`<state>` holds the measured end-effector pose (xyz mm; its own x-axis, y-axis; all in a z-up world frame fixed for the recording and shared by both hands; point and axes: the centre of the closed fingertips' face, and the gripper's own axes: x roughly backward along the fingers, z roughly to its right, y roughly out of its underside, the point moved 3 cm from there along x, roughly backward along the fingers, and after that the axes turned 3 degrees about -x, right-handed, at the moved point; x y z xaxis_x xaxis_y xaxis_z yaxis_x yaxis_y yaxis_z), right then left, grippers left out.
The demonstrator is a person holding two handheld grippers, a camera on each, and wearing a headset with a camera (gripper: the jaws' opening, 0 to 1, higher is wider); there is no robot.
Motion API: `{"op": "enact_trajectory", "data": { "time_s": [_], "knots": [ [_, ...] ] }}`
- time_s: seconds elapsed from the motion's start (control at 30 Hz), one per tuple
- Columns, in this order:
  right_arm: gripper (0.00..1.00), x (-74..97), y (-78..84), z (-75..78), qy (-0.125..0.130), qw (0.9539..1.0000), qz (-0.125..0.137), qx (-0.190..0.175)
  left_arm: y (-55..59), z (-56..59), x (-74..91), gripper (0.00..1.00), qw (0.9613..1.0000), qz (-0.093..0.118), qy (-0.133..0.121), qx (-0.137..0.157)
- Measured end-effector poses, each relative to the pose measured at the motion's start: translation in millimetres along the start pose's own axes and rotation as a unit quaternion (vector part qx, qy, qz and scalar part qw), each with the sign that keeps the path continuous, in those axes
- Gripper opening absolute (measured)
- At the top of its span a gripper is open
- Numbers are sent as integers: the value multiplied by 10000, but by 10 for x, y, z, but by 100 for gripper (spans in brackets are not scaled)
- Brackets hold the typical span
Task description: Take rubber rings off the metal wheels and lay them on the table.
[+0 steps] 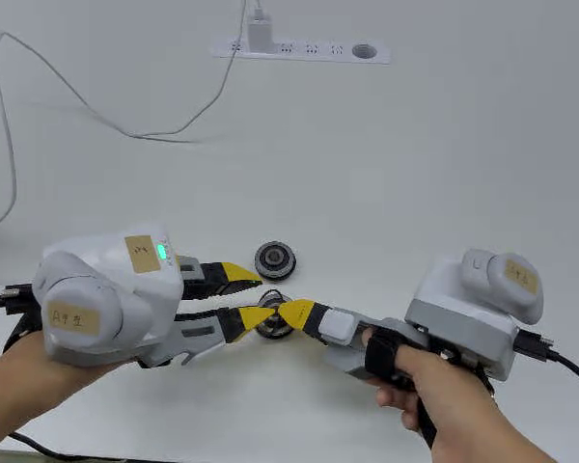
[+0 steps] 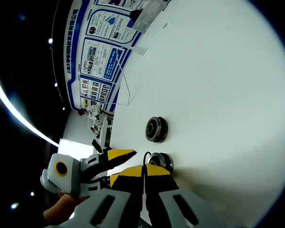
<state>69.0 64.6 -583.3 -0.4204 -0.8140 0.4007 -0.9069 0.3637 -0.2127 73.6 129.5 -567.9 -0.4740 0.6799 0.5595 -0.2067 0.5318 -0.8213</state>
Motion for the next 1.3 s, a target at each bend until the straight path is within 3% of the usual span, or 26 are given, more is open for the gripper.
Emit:
{"op": "enact_trajectory", "data": {
  "time_s": [0.3,0.5,0.8,1.17,1.3],
  "knots": [
    [1,48,-100,-151,-261,9995,165,11,-50,-65,81,25,9997,75,-226,83],
    [1,123,-216,-142,-252,9990,368,16,-120,-87,137,29,9989,190,-395,171],
    [1,287,-389,188,178,9970,739,-142,-172,-45,166,28,9992,157,-379,24],
    [1,392,-479,401,676,9935,914,27,-160,-56,160,28,9992,157,-368,67],
    [1,450,-491,511,1071,9901,894,185,-155,-64,159,28,9992,156,-370,69]
  ]
}}
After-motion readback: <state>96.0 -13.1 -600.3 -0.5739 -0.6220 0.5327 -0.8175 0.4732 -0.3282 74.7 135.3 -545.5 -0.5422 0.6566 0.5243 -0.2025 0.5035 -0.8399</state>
